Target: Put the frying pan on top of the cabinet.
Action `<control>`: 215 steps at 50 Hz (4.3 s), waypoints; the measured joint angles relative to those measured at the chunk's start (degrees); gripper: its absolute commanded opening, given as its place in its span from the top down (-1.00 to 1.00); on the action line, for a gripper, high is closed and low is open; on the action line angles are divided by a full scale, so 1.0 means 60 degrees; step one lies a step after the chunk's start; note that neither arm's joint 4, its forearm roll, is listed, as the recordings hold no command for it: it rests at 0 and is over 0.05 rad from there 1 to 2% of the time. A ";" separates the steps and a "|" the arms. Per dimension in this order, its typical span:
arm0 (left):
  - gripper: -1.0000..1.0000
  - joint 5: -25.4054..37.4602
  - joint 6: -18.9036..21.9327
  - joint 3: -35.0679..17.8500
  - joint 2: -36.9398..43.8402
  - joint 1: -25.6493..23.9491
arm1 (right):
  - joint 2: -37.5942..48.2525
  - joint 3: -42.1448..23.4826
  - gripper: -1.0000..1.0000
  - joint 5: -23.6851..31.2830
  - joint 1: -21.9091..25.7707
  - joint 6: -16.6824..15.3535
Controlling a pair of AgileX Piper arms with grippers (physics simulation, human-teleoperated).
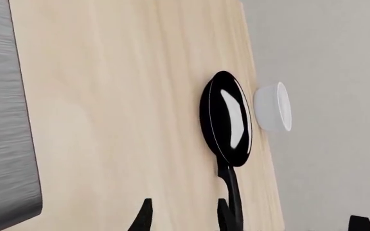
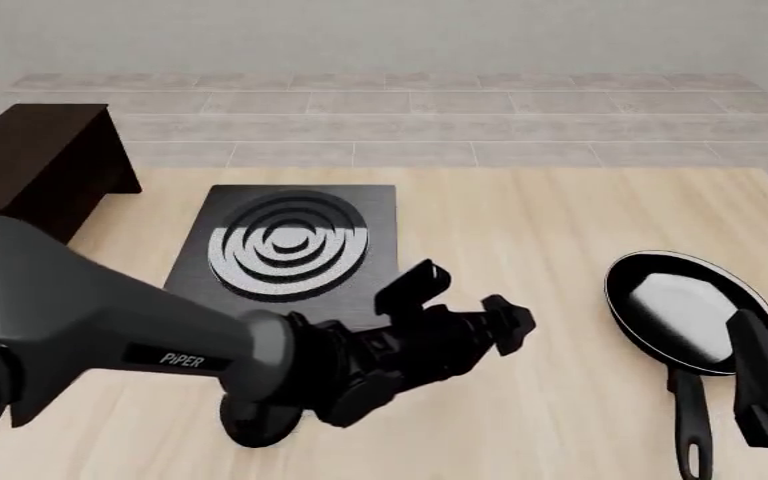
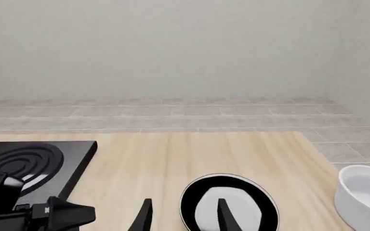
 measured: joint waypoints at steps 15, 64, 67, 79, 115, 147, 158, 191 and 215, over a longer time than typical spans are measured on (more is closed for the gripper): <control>-1.00 0.0266 -0.0036 -0.0367 0.0200 -0.0241 | -0.0026 0.0001 -1.00 0.0016 -0.0006 0.0053; -1.00 0.0474 -0.0244 -0.1409 0.1087 -0.1133 | 0.0146 0.0004 -1.00 -0.0116 -0.0012 0.0072; -1.00 0.0491 -0.0262 -0.1466 0.1116 -0.1182 | 0.0181 0.0003 -1.00 -0.0145 -0.0010 0.0076; -1.00 0.0521 -0.0334 -0.1758 0.1398 -0.1353 | 0.0232 0.0005 -1.00 -0.0194 -0.0012 0.0084; -1.00 0.0609 -0.0321 -0.2504 0.1910 -0.1880 | 0.0335 0.0008 -1.00 -0.0267 -0.0038 0.0148; -1.00 0.0639 -0.0291 -0.2929 0.2089 -0.2318 | 0.0515 0.0009 -1.00 -0.0407 -0.0040 0.0156; -1.00 0.0622 -0.0311 -0.3037 0.2150 -0.2413 | 0.0566 0.0009 -1.00 -0.0452 -0.0046 0.0168; -1.00 0.0555 -0.0453 -0.3457 0.2694 -0.2521 | 0.0556 0.0008 -1.00 -0.0463 -0.0088 0.0265; -1.00 0.0467 -0.0480 -0.3651 0.2882 -0.2600 | 0.0667 0.0008 -1.00 -0.0562 -0.0090 0.0321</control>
